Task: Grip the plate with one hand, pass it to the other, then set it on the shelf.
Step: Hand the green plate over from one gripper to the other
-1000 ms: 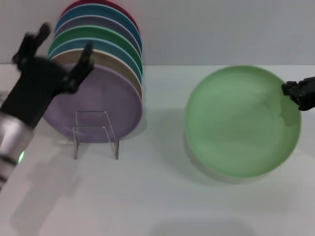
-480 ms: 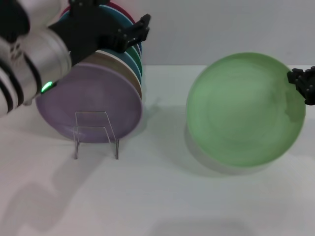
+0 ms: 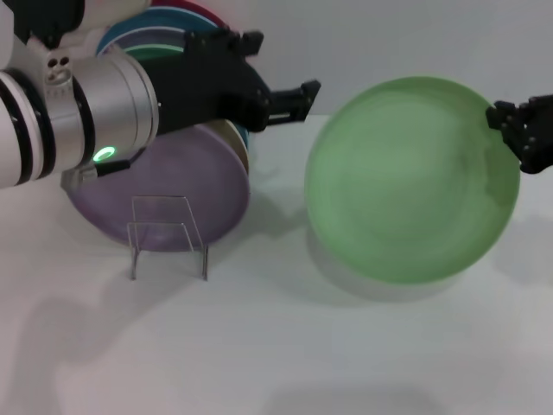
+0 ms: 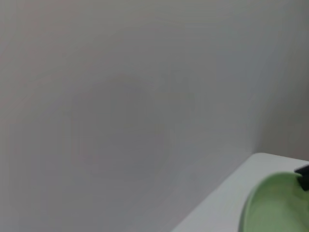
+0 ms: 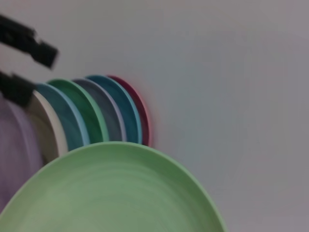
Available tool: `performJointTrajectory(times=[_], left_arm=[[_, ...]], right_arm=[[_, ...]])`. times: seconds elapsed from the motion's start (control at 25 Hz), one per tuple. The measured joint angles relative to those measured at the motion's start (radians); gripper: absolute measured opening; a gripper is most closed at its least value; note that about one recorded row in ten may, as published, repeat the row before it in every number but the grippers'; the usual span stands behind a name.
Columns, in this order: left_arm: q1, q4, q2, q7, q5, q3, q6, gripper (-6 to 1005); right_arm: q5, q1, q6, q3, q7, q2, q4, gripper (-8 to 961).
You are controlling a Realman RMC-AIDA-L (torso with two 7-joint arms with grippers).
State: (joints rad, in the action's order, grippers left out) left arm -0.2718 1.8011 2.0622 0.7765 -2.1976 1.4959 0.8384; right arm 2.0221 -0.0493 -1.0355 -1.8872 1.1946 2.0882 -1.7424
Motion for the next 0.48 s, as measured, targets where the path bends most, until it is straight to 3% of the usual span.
performJointTrajectory(times=[0.48], left_arm=[[-0.042, -0.099, 0.003, 0.073, 0.085, -0.019, 0.029, 737]], right_arm=[[-0.050, 0.010, -0.001, 0.038, 0.042, -0.003, -0.038, 78]])
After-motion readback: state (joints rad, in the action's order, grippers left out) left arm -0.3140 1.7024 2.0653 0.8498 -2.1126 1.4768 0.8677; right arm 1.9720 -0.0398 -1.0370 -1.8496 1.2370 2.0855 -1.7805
